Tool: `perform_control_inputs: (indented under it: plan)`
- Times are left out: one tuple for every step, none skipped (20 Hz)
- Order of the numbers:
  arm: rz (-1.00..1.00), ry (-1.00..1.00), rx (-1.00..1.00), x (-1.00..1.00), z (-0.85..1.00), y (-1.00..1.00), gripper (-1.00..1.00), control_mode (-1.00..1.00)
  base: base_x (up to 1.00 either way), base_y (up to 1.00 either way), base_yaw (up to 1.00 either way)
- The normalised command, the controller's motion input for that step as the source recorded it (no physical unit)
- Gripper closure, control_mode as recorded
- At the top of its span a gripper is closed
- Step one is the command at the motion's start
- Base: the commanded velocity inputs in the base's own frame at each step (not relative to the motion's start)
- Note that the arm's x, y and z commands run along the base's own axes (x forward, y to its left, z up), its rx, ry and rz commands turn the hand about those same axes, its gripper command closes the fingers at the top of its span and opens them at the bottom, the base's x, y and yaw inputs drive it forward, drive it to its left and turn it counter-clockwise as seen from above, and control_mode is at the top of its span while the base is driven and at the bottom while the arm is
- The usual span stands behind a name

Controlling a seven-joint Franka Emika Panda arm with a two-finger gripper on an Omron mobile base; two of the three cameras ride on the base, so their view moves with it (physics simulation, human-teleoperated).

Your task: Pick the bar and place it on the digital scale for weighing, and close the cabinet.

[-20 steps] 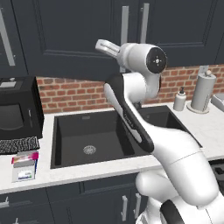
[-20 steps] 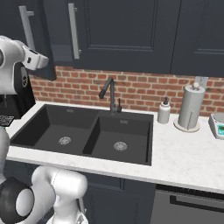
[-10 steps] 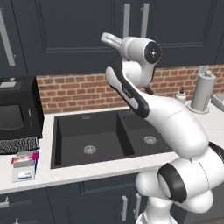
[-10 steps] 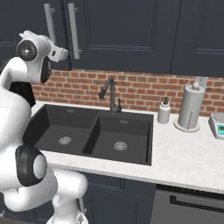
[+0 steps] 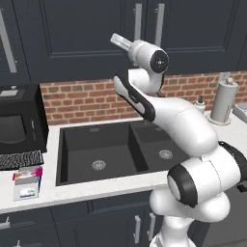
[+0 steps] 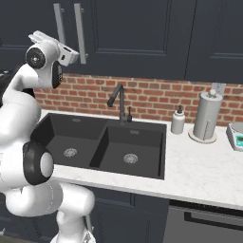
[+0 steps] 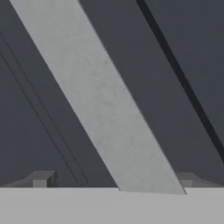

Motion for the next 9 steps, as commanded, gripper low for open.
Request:
perform_control_inputs:
  plan:
    - [-0.11,0.02,0.00,1.00,0.00,0.20,-1.00,-1.00,0.00,0.00,0.00]
    - [-0.11,0.07,0.00,1.00,0.00,0.21,-1.00,-1.00,0.00,0.00,0.00]
    - [-0.10,0.11,0.00,1.00,0.00,0.16,-1.00,-1.00,0.00,0.00,0.00]
    - [-0.09,0.15,0.00,1.00,0.00,0.12,-1.00,-1.00,0.00,0.00,0.00]
    - [-0.07,0.16,0.00,1.00,0.00,0.04,-1.00,-1.00,0.00,0.00,0.00]
    - [-0.04,0.16,0.00,1.00,-0.04,0.00,-1.00,-1.00,0.00,0.00,0.00]
    - [-0.02,0.15,0.00,1.00,-0.14,0.00,-1.00,-1.00,0.00,0.00,0.00]
    - [0.00,0.11,0.00,1.00,-0.31,0.00,-1.00,-1.00,0.00,0.00,0.00]
    - [0.00,0.06,0.00,1.00,-0.39,0.00,-1.00,-1.00,0.00,0.00,0.00]
